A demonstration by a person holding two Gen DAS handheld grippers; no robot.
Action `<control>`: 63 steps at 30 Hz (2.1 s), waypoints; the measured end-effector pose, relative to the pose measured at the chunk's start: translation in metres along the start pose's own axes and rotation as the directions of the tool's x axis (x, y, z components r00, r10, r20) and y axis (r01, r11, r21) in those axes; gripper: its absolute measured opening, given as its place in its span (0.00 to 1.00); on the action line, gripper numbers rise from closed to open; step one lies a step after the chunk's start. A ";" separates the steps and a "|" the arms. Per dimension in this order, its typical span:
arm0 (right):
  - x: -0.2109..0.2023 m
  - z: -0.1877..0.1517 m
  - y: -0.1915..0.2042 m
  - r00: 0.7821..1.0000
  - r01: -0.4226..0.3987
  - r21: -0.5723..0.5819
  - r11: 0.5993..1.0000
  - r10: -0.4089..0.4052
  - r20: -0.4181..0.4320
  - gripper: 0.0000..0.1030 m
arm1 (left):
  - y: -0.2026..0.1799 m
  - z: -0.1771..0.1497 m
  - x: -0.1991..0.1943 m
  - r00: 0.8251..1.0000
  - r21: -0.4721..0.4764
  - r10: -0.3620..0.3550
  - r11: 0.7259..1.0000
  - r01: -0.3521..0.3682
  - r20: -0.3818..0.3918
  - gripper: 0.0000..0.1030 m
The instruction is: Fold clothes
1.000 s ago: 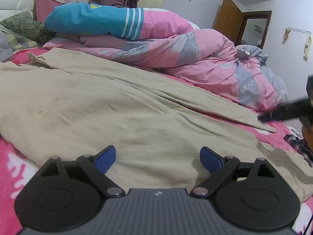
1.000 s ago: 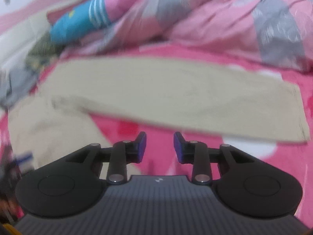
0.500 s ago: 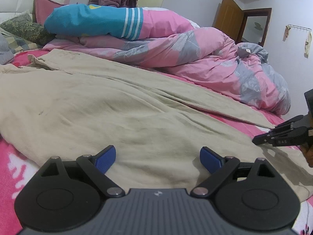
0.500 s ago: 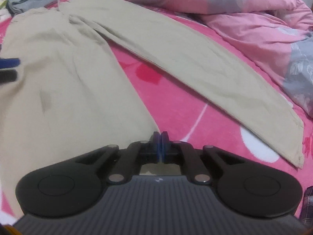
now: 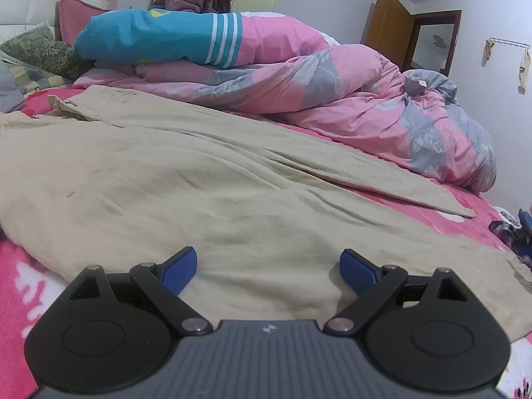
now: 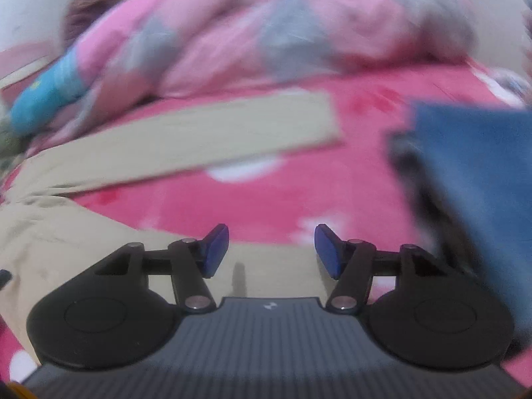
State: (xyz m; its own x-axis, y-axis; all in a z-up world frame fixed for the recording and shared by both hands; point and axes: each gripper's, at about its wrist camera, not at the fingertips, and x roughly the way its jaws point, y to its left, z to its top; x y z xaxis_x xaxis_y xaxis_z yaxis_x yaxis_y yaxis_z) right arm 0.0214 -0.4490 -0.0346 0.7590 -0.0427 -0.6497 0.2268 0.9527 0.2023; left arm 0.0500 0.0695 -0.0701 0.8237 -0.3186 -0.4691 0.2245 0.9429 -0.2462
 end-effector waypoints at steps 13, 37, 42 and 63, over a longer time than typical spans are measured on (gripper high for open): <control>0.004 0.000 -0.006 1.000 -0.007 -0.121 0.993 0.009 0.021 0.10 | 0.002 0.000 0.000 1.000 -0.019 -0.019 1.000 0.019 0.006 0.93; -0.087 -0.057 -0.048 0.996 -0.055 0.274 0.960 0.032 0.088 0.51 | 0.007 0.000 -0.002 0.999 -0.042 -0.037 0.998 0.038 0.019 0.93; -0.063 -0.079 -0.055 0.996 -0.083 0.422 0.903 0.061 0.066 0.50 | 0.007 0.000 -0.002 0.999 -0.043 -0.036 0.998 0.037 0.021 0.93; -0.105 -0.063 -0.003 0.977 0.143 0.189 0.972 -0.169 0.131 0.12 | 0.010 -0.001 -0.006 0.999 -0.066 -0.042 0.997 0.044 0.027 0.93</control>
State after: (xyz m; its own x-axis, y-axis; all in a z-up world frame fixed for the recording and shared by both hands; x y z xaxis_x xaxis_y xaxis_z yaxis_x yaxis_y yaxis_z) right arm -0.0973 -0.4283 -0.0133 0.7830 -0.2419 -0.5730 0.4438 0.8628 0.2422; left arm 0.0469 0.0807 -0.0706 0.8269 -0.3556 -0.4356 0.2256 0.9194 -0.3222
